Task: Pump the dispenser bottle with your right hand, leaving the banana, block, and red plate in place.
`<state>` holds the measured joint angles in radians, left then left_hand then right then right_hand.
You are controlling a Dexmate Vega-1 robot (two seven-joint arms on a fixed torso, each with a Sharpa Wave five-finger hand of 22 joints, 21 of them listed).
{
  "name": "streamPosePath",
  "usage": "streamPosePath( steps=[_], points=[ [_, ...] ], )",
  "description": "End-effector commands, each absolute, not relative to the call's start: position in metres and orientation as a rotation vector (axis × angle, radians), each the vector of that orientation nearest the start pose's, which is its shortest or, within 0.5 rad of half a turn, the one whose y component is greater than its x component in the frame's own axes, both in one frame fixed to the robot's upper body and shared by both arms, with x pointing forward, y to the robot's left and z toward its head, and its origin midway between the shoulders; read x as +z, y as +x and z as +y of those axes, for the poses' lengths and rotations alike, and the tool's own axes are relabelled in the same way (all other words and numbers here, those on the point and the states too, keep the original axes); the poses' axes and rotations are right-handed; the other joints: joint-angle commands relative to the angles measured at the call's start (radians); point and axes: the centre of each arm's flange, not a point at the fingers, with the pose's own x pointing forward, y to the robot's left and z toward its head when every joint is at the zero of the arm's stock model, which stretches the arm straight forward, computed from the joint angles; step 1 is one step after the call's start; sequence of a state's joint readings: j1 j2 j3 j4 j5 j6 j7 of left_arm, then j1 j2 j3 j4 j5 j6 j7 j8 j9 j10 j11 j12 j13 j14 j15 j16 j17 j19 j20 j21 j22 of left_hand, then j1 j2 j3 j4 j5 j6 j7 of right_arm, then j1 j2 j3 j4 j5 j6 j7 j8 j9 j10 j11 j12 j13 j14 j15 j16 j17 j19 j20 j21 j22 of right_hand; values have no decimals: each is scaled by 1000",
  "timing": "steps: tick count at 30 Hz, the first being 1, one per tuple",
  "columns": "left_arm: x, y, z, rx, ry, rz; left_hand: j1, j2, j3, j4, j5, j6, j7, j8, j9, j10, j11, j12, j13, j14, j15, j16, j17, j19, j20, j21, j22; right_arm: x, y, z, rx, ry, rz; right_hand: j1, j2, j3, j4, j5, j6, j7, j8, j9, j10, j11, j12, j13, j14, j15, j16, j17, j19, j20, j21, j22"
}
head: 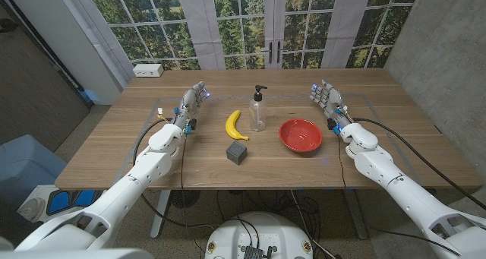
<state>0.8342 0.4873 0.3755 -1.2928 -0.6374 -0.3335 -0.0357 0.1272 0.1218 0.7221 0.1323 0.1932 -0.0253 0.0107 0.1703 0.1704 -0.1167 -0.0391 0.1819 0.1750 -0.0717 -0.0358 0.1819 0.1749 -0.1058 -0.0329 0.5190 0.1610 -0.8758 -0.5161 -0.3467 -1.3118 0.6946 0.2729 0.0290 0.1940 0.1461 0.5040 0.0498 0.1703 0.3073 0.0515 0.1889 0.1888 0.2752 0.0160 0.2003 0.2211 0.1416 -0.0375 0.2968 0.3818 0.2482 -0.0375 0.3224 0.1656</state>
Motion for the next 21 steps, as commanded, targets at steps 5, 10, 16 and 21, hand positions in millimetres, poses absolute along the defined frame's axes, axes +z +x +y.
streamPosePath(
  steps=[5,10,16,21],
  points=[
    [-16,644,275,-200,-51,-685,8,46,8,-1,9,-5,-1,8,1,-4,0,9,4,-5,-1,8,4,-1,-50,0,2,-60,660,-312,169,168,-542,9,33,3,-2,6,5,4,6,3,5,4,7,2,8,-4,5,2,10,-34,1,5],
    [-13,645,275,-192,-37,-701,7,42,9,-9,10,2,-6,11,2,9,2,14,4,6,-2,9,1,12,-41,-4,2,-59,661,-310,164,176,-556,13,23,2,-10,5,8,9,8,3,7,8,7,1,11,0,3,-2,12,-28,-2,5],
    [-1,644,273,-183,32,-733,14,4,-3,-64,5,27,-10,16,3,46,-4,23,4,42,3,8,-8,50,-20,-20,2,-58,660,-311,146,191,-576,18,8,-2,-24,4,11,14,9,2,12,15,10,-1,20,11,1,-10,19,-11,-5,5],
    [5,640,267,-166,102,-751,21,-34,-26,-124,-4,52,-16,19,3,94,4,30,4,85,13,10,-8,93,15,-35,4,-58,658,-310,146,193,-585,19,3,-6,-32,5,19,17,12,3,18,20,12,-2,32,21,3,-14,27,9,-7,6]
  ],
)
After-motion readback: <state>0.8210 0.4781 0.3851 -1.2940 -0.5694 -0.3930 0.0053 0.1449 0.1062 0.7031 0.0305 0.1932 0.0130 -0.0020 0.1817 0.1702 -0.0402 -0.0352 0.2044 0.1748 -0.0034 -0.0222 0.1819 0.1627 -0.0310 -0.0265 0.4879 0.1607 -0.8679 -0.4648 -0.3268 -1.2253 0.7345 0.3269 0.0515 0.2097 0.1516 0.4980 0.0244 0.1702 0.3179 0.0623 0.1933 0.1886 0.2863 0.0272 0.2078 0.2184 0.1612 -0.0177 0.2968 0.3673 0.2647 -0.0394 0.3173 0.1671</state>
